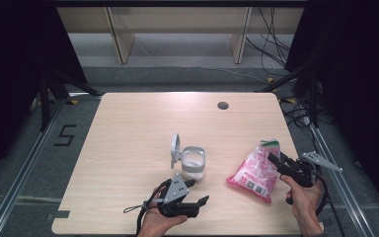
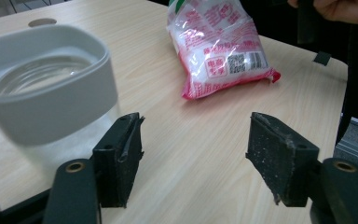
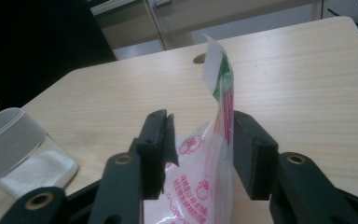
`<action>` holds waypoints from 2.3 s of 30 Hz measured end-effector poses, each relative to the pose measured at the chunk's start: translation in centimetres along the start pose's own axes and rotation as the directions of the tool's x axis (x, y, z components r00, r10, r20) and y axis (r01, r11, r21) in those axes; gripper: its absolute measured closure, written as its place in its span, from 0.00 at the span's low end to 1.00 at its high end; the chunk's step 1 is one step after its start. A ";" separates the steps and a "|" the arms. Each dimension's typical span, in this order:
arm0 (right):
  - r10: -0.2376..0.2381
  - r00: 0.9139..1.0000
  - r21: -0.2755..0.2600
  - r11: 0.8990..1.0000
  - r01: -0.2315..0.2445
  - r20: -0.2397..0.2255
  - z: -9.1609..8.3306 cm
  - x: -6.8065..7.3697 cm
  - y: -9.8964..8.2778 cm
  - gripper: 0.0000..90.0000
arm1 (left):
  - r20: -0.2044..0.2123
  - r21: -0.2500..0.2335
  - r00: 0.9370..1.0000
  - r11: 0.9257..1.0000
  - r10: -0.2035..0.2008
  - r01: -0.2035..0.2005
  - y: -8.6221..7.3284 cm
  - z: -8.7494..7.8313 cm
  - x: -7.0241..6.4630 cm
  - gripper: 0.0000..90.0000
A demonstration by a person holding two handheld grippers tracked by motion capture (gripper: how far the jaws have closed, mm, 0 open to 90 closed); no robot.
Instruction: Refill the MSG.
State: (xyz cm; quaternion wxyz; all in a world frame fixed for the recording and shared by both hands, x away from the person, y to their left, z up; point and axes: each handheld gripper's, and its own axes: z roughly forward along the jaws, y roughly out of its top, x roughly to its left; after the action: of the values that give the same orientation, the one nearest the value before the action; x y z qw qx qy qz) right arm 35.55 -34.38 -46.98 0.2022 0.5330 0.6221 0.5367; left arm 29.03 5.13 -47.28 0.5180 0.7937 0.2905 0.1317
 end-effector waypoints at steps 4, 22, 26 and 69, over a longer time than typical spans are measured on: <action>0.053 0.999 -0.020 0.998 -0.053 0.007 -0.2 0.3 0.0 0.60 | -0.008 0.009 1.000 1.000 0.001 -0.001 -0.5 -1.1 1.0 0.45; 0.027 0.999 -0.041 0.999 -0.025 0.039 -2.0 1.1 -0.2 0.54 | -0.116 -0.064 0.993 0.998 0.005 -0.012 -0.8 -4.4 4.3 0.91; 0.018 1.000 -0.035 0.999 -0.017 0.015 -2.1 1.3 -0.4 0.54 | -0.145 -0.068 0.989 0.997 0.013 -0.023 -0.6 -4.9 4.6 0.94; -0.245 0.933 0.118 0.952 0.284 -0.265 -0.2 8.4 -3.3 0.52 | -0.191 -0.130 0.980 0.991 -0.056 0.031 1.7 -4.3 9.4 0.99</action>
State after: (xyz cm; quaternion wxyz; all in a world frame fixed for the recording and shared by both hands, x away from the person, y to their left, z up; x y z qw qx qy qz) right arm 30.96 -26.64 -47.14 0.1518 0.3871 0.7481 0.5171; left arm 34.85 13.50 -44.77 0.5391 0.7362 0.3479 0.2151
